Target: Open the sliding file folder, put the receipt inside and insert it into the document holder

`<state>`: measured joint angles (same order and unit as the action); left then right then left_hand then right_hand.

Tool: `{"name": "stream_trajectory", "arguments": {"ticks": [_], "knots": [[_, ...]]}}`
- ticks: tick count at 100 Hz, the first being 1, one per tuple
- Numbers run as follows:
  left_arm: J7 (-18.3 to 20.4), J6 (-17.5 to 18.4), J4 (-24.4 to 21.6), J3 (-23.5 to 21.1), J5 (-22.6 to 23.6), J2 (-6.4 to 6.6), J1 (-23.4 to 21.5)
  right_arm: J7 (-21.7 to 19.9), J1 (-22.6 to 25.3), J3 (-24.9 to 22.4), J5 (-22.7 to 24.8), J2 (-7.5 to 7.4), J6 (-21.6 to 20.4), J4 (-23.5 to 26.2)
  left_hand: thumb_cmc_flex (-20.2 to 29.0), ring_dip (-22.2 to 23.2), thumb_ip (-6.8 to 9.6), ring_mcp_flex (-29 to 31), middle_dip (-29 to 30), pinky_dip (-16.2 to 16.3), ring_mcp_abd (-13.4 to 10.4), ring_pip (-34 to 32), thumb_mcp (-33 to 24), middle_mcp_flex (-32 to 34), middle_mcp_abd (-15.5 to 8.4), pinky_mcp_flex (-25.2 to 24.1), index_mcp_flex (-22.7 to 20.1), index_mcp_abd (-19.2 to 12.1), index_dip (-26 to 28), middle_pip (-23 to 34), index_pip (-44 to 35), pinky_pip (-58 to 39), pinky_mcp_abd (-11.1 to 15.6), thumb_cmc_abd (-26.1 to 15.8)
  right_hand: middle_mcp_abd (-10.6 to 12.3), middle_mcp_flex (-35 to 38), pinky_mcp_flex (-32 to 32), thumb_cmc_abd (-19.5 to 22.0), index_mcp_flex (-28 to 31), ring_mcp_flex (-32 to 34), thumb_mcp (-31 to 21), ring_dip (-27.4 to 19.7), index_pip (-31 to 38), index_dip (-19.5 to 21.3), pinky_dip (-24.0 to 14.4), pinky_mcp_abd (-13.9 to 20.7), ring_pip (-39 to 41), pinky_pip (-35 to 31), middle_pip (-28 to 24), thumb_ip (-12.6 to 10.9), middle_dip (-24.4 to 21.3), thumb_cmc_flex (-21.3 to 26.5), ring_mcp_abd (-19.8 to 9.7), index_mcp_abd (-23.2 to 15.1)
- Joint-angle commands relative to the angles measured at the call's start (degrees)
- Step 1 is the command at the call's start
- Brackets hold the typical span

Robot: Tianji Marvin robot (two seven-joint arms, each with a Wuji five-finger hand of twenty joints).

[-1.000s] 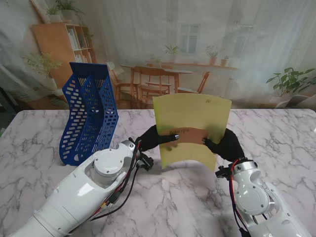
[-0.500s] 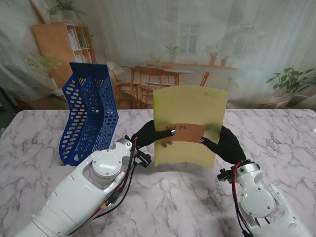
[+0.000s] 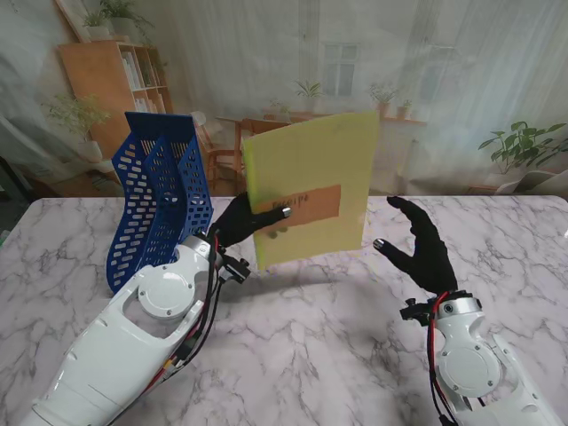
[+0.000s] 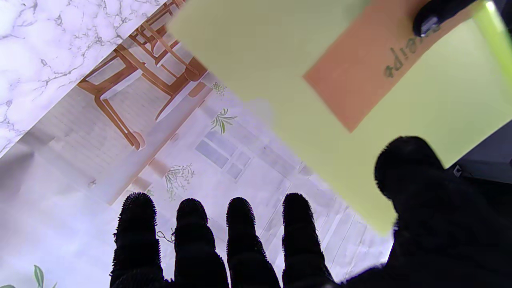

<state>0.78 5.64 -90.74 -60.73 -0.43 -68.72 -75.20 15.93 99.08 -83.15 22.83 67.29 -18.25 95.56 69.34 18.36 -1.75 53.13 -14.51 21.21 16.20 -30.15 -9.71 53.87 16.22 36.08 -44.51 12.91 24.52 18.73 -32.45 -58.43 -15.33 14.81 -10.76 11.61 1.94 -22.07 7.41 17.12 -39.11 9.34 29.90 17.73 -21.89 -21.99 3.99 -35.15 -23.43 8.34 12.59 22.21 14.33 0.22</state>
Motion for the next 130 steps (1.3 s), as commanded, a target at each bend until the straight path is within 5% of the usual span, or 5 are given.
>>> {"name": "stream_trajectory", "arguments": {"ticks": [1,11,16,69,130], "knots": [[-0.19,1.03,-2.00,-1.34,0.79,0.79,0.03,0.78,0.51,-0.15,0.25,0.30,-0.13,-0.61,4.63,-0.11,-0.39,0.85,-0.19,-0.57,0.82,-1.41,-4.61,1.43,0.80,2.62,-2.72,-1.35,0.08,-0.36,-1.16,-4.05,4.37,-2.21,0.35,-1.87,-0.09,1.79,-2.00,-1.71,1.87,-1.43,-0.25,-1.69,-1.45,2.83,-4.15,2.42,2.01,-1.07,-0.68,-1.18,-1.07,0.65],[-0.77,2.66,-3.99,-3.89,3.21,1.26,-0.90,1.30,0.43,-0.06,-0.28,0.50,0.03,-0.69,4.63,-0.19,-0.30,0.73,-0.16,-0.82,0.48,-1.25,-4.38,1.22,0.67,2.56,-2.52,-1.45,-0.05,-0.45,-0.92,-3.95,4.59,-2.40,0.61,-1.78,0.13,2.68,-1.99,-1.59,2.14,-1.35,-0.03,-2.00,-2.01,2.65,-4.07,3.32,1.98,-1.18,-0.63,-0.74,-1.13,0.53],[-1.06,3.52,-5.08,-5.23,4.79,1.51,-1.55,1.25,0.41,0.07,-0.58,0.53,0.27,-0.62,4.63,-0.21,-0.23,0.70,-0.15,-0.90,0.61,-1.20,-4.40,1.13,0.78,2.58,-2.47,-1.34,-0.05,-0.48,-0.87,-3.94,4.56,-2.46,0.64,-1.77,1.14,3.32,-2.30,-1.59,3.70,-1.15,1.05,-3.93,-7.49,2.72,-4.13,7.50,2.07,-1.83,-0.50,0.19,-1.10,0.44],[-2.72,16.55,-10.95,-24.83,15.21,3.55,-10.49,1.48,-0.77,2.80,-0.35,0.59,3.67,-1.78,4.63,-0.35,0.02,0.37,-0.13,-1.71,0.08,-0.78,-3.87,0.44,0.18,2.53,-1.82,-1.77,0.22,-0.61,-0.45,-3.62,4.97,-3.10,2.13,-1.66,-0.52,4.08,0.08,0.13,4.79,0.74,1.94,-3.69,-9.64,3.50,-2.80,10.44,0.24,-1.84,0.30,0.80,-3.87,-0.75],[-15.22,30.32,-6.51,-37.93,22.26,1.40,-15.83,0.49,-1.16,3.61,-0.52,0.42,5.27,-1.78,4.63,-0.35,0.21,-0.56,0.03,-1.88,-0.66,-0.48,-3.35,-1.20,-0.07,2.13,-0.74,-1.90,-0.54,-1.13,0.48,-3.74,5.26,-3.74,2.00,-1.71,-0.63,4.31,0.10,-0.27,4.70,1.66,1.24,-3.31,-11.64,3.73,-3.00,11.49,1.04,-1.89,-0.14,1.00,-4.20,-0.97]]}}
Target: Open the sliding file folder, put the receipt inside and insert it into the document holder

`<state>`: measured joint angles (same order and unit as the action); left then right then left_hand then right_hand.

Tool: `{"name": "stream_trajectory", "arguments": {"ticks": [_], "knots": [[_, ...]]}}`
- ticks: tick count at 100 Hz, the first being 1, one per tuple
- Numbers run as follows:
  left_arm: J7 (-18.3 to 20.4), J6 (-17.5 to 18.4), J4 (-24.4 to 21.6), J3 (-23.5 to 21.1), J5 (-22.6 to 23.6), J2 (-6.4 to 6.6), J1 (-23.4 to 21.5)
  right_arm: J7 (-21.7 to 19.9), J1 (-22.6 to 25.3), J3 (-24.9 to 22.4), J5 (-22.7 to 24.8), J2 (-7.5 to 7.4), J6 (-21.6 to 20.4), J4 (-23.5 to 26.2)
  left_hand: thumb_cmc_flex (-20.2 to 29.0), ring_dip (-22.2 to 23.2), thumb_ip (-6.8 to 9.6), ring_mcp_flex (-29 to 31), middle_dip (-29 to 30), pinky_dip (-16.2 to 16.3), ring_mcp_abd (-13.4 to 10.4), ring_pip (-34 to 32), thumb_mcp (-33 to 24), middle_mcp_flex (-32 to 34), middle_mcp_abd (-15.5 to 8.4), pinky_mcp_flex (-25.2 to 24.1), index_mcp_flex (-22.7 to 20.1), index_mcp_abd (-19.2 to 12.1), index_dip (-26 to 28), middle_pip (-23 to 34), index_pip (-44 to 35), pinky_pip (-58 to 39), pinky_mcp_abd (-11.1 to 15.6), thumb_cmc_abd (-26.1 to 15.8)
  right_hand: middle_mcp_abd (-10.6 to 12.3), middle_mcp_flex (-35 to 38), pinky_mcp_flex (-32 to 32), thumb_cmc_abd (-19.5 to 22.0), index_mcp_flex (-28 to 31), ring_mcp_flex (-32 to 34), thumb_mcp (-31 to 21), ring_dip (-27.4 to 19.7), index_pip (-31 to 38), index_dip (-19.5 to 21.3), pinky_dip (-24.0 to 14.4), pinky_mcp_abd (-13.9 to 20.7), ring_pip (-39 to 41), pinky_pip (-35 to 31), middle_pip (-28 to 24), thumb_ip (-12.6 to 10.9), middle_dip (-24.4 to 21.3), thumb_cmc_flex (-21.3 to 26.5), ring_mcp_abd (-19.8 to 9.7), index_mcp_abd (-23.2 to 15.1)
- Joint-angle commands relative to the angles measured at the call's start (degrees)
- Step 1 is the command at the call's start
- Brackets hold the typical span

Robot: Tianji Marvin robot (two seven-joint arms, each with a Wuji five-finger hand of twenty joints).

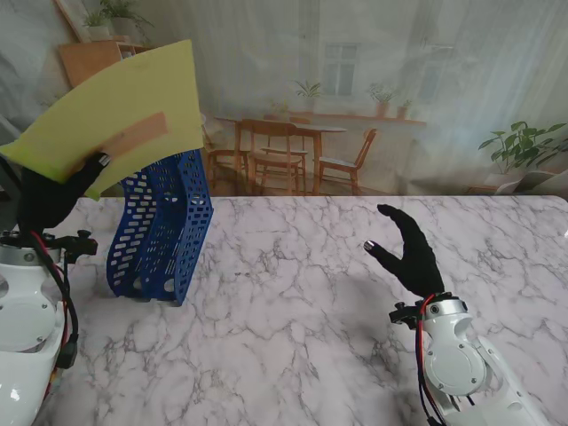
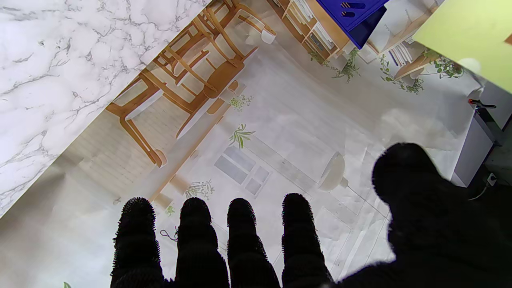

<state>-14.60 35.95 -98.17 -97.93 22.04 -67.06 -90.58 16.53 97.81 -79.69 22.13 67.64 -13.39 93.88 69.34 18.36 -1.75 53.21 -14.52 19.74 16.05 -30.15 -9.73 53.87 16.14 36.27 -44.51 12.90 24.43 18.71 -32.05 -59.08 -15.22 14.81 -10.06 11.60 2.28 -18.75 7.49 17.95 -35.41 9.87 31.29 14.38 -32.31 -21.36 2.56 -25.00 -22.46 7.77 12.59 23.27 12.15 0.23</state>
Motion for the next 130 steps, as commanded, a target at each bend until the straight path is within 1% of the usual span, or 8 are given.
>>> {"name": "stream_trajectory", "arguments": {"ticks": [1,16,36,48,68,84,99,130], "knots": [[0.04,0.14,1.03,-0.88,-0.17,-0.29,-0.49,-0.14,0.11,0.14,0.18,0.07,0.42,-0.11,4.63,-0.35,0.21,-0.62,0.04,-0.41,-0.50,-0.49,-3.35,-1.23,0.07,1.95,-0.74,-1.86,-0.44,-1.11,0.08,-3.09,5.14,-3.75,1.33,-1.69,-0.97,1.00,0.02,-1.16,1.00,1.12,-0.16,0.05,-1.25,3.09,-1.59,1.36,0.07,-1.33,-0.14,-0.05,-2.02,-0.98],[-2.91,1.29,2.92,-2.02,1.49,-0.89,-0.50,-0.25,0.11,0.26,0.11,0.07,0.96,-0.01,4.63,-0.34,0.22,-0.93,0.02,-0.40,-0.63,-0.41,-3.26,-1.52,-0.13,1.71,-0.42,-1.88,-0.50,-1.11,0.16,-3.09,5.14,-3.89,1.25,-1.74,-0.98,1.11,0.06,-1.27,1.02,1.18,-0.25,0.15,-1.60,3.16,-1.64,1.60,0.25,-1.36,-0.22,0.09,-2.01,-0.94],[-7.75,0.06,5.54,-0.70,3.11,-1.84,0.32,-0.56,-0.11,0.56,0.08,0.02,1.63,-0.05,4.62,-0.26,0.30,-0.63,0.09,-0.09,-1.36,-0.53,-3.23,-2.66,0.08,2.35,0.42,-1.64,-0.89,-1.39,0.59,-3.80,5.28,-4.26,1.26,-1.73,-1.05,1.15,-0.04,-1.38,1.10,1.23,-0.40,0.25,-1.98,3.12,-1.69,1.91,0.48,-1.38,-0.32,0.16,-2.07,-0.96],[-10.79,-1.62,6.59,0.94,4.05,-2.36,0.95,-0.84,-0.21,0.74,-0.09,-0.01,2.14,-0.07,4.63,-0.28,0.33,-0.39,0.19,0.07,-1.47,-0.53,-3.29,-3.47,0.32,2.79,1.08,-1.45,-1.29,-1.67,1.01,-4.33,5.11,-4.58,1.23,-1.75,-1.12,1.18,-0.10,-1.54,1.11,1.25,-0.48,0.31,-2.17,3.17,-1.72,2.07,0.67,-1.40,-0.40,0.26,-2.12,-0.81],[-15.00,-5.51,6.16,3.48,4.65,-3.13,1.40,-1.02,-0.10,0.77,-0.17,-0.02,2.70,0.17,4.63,-0.26,0.34,-0.08,0.34,0.12,-1.13,-0.63,-3.67,-4.97,0.70,3.73,2.02,-0.82,-1.81,-2.11,1.56,-5.00,4.57,-4.73,1.11,-1.64,-1.17,1.21,-0.18,-1.64,1.18,1.31,-0.63,0.40,-2.52,3.12,-1.72,2.30,0.75,-1.43,-0.43,0.44,-2.13,-0.74],[-16.66,-8.51,5.53,5.38,4.70,-3.42,1.96,-1.24,0.00,0.72,-0.25,-0.06,3.02,0.41,4.62,-0.30,0.26,-0.27,0.61,-0.13,-0.63,-0.53,-4.06,-6.10,1.08,4.03,2.66,-0.21,-2.32,-2.71,2.10,-5.02,3.93,-4.91,1.09,-1.69,-1.18,1.25,-0.28,-1.62,1.20,1.36,-0.78,0.46,-2.75,3.09,-1.68,2.44,0.69,-1.46,-0.39,0.56,-2.13,-0.63],[-19.44,-11.05,6.21,7.67,5.08,-3.89,2.96,-1.46,0.22,0.60,-0.55,-0.07,3.32,0.81,4.63,-0.33,0.16,-0.58,0.74,-0.35,-0.51,-0.40,-4.03,-6.84,0.95,4.17,3.17,-0.15,-2.55,-2.97,2.44,-4.93,3.65,-5.16,1.05,-1.67,-1.17,1.32,-0.30,-1.72,1.32,1.41,-0.87,0.51,-2.96,3.06,-1.69,2.56,0.67,-1.47,-0.37,0.60,-2.09,-0.62],[-23.09,-14.55,8.19,11.58,4.03,-4.85,3.65,-1.91,0.77,0.24,-0.71,-0.13,4.07,1.55,4.63,-0.19,0.14,-1.30,0.70,-0.67,0.11,-0.43,-3.99,-7.20,0.92,3.61,3.44,-0.20,-2.44,-2.83,2.32,-4.66,3.04,-5.45,1.05,-1.65,-1.10,1.40,-0.13,-1.54,1.50,1.55,-1.01,0.65,-3.36,2.97,-1.59,2.79,0.44,-1.52,-0.25,0.87,-2.04,-0.50]]}}
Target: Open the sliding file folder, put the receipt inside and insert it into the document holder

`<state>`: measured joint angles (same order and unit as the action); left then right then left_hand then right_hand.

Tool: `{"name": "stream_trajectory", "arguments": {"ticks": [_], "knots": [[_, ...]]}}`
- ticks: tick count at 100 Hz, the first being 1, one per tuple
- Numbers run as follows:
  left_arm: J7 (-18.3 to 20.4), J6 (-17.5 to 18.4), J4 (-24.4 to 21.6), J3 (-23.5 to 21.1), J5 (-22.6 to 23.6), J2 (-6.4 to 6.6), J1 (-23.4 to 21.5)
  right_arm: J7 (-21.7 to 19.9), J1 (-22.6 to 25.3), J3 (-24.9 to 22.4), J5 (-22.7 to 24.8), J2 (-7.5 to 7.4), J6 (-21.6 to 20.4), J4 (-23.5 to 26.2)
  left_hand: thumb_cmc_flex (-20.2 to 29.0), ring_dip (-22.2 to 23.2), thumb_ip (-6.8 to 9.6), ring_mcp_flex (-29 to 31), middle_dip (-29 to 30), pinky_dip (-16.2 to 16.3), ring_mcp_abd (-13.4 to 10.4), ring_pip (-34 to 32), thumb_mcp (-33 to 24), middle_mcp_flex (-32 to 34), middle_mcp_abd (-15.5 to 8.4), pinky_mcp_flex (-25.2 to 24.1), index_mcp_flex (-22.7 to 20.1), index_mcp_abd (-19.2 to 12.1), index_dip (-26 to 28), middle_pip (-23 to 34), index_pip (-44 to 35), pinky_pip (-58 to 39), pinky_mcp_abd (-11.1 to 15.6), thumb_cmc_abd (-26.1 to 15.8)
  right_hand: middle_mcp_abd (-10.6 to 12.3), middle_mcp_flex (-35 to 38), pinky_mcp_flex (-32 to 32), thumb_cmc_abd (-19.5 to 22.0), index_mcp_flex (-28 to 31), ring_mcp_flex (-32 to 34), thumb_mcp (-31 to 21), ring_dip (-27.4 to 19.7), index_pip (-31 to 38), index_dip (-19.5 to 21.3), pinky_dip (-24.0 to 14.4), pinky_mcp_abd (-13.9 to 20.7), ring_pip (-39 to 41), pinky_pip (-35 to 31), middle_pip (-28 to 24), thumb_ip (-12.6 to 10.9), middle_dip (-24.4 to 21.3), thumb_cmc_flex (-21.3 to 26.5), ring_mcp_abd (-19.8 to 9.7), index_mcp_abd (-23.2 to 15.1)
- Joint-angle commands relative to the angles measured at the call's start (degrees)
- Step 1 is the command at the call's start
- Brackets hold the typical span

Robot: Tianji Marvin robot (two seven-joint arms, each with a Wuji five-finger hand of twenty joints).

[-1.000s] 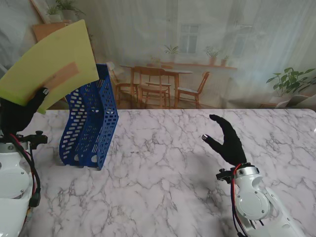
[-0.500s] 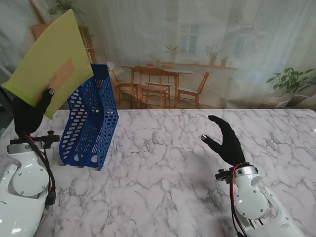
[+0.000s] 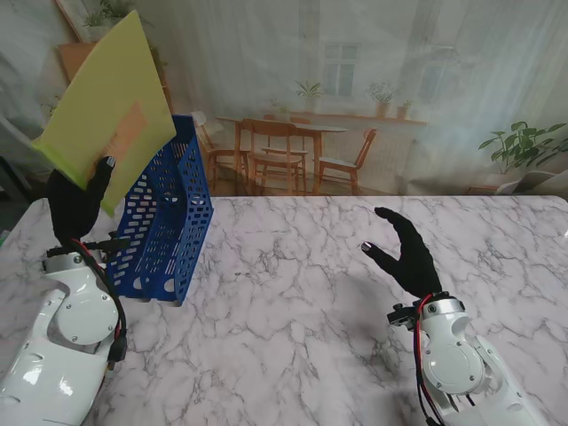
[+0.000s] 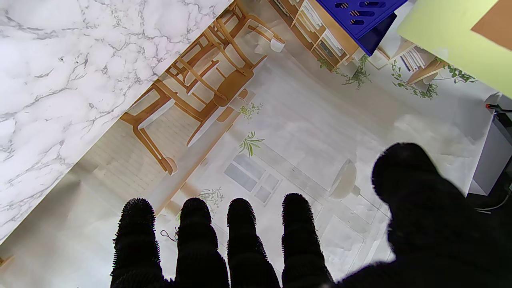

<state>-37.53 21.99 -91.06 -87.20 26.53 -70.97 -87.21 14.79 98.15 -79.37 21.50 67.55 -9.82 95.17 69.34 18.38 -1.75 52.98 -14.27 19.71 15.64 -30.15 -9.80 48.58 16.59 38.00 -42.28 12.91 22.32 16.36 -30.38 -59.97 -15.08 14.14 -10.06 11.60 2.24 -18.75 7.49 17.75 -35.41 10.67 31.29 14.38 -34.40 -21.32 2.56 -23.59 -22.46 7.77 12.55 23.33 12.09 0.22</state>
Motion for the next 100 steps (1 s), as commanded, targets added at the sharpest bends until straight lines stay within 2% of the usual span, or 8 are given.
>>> {"name": "stream_trajectory", "arguments": {"ticks": [1,20,56,100], "knots": [[-0.29,-0.69,1.21,0.99,-0.53,-0.98,0.33,-0.18,0.44,-0.09,-0.08,-0.04,0.53,0.29,4.63,-0.20,0.14,-1.07,0.45,-0.65,0.52,-0.44,-3.90,-1.90,0.41,1.86,1.22,-0.21,-0.33,-0.46,0.64,-3.79,2.90,-4.81,1.00,-1.68,-1.06,1.43,-0.07,-1.32,1.50,0.75,-1.00,0.66,-1.27,2.93,-1.58,1.38,0.45,-1.52,-0.21,0.82,-1.96,-0.53],[-2.88,-2.13,4.37,3.72,-2.58,-1.95,1.89,-0.51,0.61,-0.21,-0.22,-0.09,0.85,0.55,4.63,-0.16,0.10,-1.53,0.38,-0.69,0.59,-0.37,-3.78,-2.15,0.23,1.43,1.54,-0.28,-0.30,-0.34,0.61,-3.73,2.89,-5.07,0.88,-1.65,-0.86,1.45,0.22,-1.24,1.57,0.81,-1.04,0.76,-1.51,2.92,-1.56,1.43,0.36,-1.54,-0.17,0.98,-1.94,-0.53],[-5.50,-4.32,10.23,7.59,-7.04,-3.55,6.03,-0.70,0.75,-0.34,-0.23,-0.13,0.96,0.69,4.62,-0.05,0.04,-2.34,0.12,-0.64,0.19,-0.27,-3.03,-2.67,-0.84,0.38,2.31,-0.81,-0.07,0.09,0.23,-3.38,3.38,-5.77,1.01,-1.63,-0.63,1.68,0.56,-1.09,1.66,0.88,-1.10,0.97,-1.88,3.02,-1.54,1.51,0.19,-1.58,-0.10,1.20,-1.98,-0.55],[-8.63,-4.37,17.35,10.11,-10.17,-5.17,9.58,-0.75,0.95,-0.49,-0.08,-0.16,0.85,0.74,4.63,0.05,0.13,-5.25,0.00,0.11,-0.51,0.52,-1.44,-4.38,-2.61,-3.63,3.95,-1.82,-0.12,0.14,0.04,-2.08,4.18,-7.25,0.92,-1.72,-0.21,1.86,0.89,-0.97,1.92,0.92,-1.19,1.34,-2.38,2.97,-1.54,1.54,0.04,-1.59,-0.04,1.29,-1.99,-0.60]]}}
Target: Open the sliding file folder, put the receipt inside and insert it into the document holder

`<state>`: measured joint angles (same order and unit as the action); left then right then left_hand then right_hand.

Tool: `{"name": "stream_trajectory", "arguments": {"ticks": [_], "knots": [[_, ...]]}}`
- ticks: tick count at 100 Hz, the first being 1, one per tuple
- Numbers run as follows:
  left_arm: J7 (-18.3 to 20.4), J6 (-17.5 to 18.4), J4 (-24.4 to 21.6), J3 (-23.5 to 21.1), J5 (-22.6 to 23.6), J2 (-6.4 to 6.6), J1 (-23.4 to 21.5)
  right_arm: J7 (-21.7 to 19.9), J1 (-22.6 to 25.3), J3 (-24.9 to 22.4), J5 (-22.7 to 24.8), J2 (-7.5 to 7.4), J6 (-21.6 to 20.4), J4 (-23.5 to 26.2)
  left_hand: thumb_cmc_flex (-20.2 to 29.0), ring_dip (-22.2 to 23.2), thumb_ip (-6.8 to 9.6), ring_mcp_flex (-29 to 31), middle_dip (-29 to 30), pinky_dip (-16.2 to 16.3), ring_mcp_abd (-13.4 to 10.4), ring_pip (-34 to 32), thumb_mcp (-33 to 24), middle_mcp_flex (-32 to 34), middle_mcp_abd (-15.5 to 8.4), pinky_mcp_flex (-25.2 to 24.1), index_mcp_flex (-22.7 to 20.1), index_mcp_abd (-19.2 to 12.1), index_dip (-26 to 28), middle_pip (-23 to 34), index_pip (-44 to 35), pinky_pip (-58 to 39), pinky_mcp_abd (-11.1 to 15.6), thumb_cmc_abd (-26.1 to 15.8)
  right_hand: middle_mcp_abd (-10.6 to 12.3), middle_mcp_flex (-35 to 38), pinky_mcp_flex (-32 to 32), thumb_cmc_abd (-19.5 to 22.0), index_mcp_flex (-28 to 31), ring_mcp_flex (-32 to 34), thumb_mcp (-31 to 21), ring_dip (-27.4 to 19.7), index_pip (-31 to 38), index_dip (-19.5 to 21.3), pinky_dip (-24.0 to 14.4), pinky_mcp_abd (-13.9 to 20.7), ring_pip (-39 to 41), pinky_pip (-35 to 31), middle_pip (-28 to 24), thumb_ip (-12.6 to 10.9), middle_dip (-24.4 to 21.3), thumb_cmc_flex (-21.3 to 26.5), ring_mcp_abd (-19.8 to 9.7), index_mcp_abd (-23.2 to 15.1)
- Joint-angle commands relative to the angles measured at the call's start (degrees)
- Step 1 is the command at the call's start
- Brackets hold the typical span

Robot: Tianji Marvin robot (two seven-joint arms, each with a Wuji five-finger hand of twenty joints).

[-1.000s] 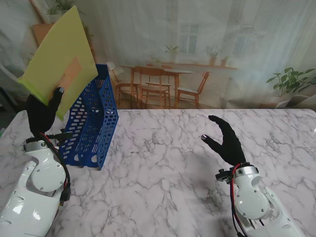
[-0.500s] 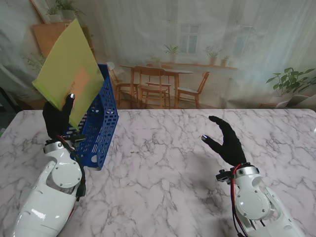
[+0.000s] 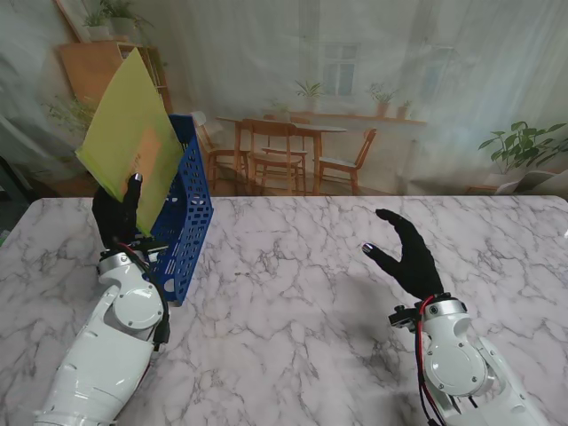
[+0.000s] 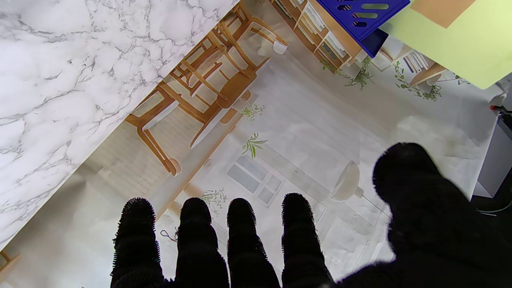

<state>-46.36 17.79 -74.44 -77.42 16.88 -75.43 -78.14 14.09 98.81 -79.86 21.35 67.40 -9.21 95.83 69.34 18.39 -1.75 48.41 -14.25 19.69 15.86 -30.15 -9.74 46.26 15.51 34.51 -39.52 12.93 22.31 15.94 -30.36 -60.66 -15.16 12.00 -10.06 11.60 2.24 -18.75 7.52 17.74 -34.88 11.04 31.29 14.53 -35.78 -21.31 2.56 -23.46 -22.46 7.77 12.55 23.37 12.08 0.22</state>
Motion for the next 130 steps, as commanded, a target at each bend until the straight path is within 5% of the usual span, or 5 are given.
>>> {"name": "stream_trajectory", "arguments": {"ticks": [1,87,130], "knots": [[0.17,-0.20,0.84,0.38,-0.60,-0.73,0.56,-0.05,0.29,0.00,0.07,-0.01,0.25,0.08,4.63,0.05,0.13,-0.73,-0.02,0.16,-0.73,0.52,-1.45,-2.14,-1.52,-0.25,1.24,-1.86,-0.13,0.55,0.03,-1.34,4.29,-5.15,0.91,-1.69,-0.20,1.86,0.86,-0.95,1.39,0.56,-1.19,1.20,-1.01,2.96,-1.53,1.41,0.03,-1.59,-0.03,1.26,-1.96,-0.61],[-0.41,-0.29,6.14,3.66,-5.89,-2.40,3.19,-0.03,0.30,-0.25,-0.06,0.00,-0.17,-0.23,4.63,0.34,0.02,-6.97,0.26,2.27,0.20,2.01,3.38,-7.78,-1.34,-7.08,4.83,-0.48,-0.76,-0.34,3.46,2.18,4.01,-8.49,1.06,-1.66,0.10,2.01,1.21,-0.68,1.60,0.64,-1.31,1.82,-1.62,2.92,-1.47,1.57,-0.39,-1.65,0.12,1.55,-2.17,-0.56],[2.90,-2.39,0.01,2.65,-5.17,-1.13,2.00,-0.08,0.30,-0.33,-0.19,0.00,-0.16,-0.31,4.62,0.60,0.21,-6.29,0.29,3.49,-0.03,1.58,3.11,-7.47,-0.95,-6.25,4.37,0.06,-0.48,-0.20,4.16,1.46,4.00,-8.97,1.05,-1.70,0.21,2.17,1.25,-0.62,1.69,0.61,-1.34,2.02,-1.80,2.96,-1.49,1.66,-0.32,-1.66,0.07,1.65,-2.34,-0.53]]}}
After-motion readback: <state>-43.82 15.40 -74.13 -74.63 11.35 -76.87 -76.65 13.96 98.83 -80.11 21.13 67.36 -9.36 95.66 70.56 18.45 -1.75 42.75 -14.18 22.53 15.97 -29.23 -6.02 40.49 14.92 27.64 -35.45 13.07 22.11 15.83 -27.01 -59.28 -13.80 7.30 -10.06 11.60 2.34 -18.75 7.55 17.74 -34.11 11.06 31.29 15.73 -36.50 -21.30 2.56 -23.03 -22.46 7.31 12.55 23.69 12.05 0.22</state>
